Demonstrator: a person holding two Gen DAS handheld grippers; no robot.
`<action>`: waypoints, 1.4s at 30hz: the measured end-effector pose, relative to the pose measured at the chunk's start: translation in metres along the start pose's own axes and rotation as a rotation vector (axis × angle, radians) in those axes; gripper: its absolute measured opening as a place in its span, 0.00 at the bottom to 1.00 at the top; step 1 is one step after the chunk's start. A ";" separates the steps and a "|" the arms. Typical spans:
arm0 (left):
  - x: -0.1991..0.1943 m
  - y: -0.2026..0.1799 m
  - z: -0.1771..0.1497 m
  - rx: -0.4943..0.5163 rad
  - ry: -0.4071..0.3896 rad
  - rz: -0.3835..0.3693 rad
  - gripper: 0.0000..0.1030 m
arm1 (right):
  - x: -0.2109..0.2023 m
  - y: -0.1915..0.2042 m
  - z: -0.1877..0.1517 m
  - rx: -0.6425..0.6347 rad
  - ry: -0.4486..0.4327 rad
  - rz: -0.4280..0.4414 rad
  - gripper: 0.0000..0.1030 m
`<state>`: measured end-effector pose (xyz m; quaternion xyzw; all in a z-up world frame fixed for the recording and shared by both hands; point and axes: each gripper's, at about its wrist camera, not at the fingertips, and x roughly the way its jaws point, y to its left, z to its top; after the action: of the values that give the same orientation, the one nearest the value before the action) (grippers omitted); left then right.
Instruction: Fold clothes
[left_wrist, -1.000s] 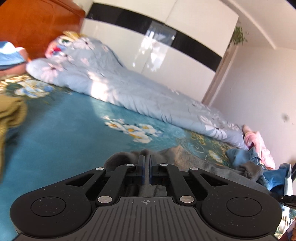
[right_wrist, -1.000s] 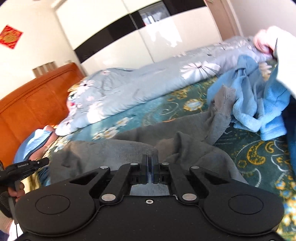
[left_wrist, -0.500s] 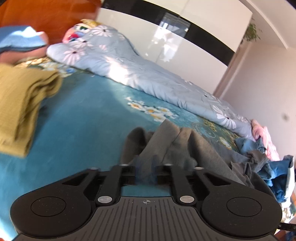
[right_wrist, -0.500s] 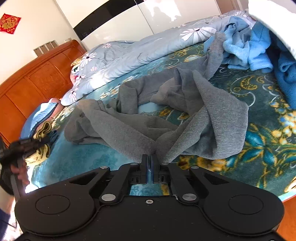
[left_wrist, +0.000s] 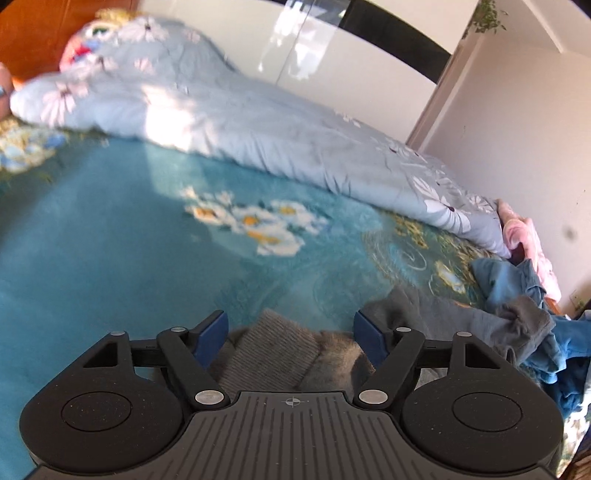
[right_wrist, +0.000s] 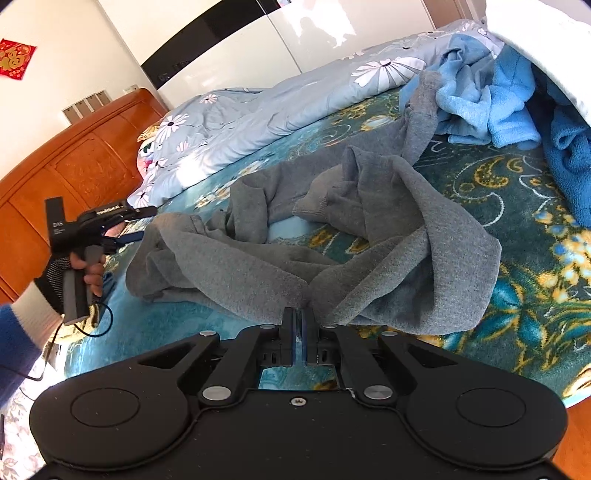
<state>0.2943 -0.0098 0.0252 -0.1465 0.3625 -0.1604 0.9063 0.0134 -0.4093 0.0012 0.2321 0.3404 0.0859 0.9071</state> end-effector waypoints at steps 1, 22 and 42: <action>0.001 0.000 -0.002 -0.014 -0.002 -0.007 0.62 | 0.001 0.000 0.000 0.003 0.002 -0.001 0.04; -0.154 0.050 -0.133 -0.131 -0.098 0.032 0.11 | -0.030 -0.032 -0.008 0.099 -0.049 -0.066 0.05; -0.071 0.051 -0.077 -0.088 -0.041 0.034 0.59 | 0.027 -0.014 0.033 0.060 -0.063 -0.030 0.11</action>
<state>0.2010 0.0529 -0.0041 -0.1834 0.3530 -0.1256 0.9088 0.0552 -0.4245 0.0006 0.2567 0.3177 0.0548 0.9112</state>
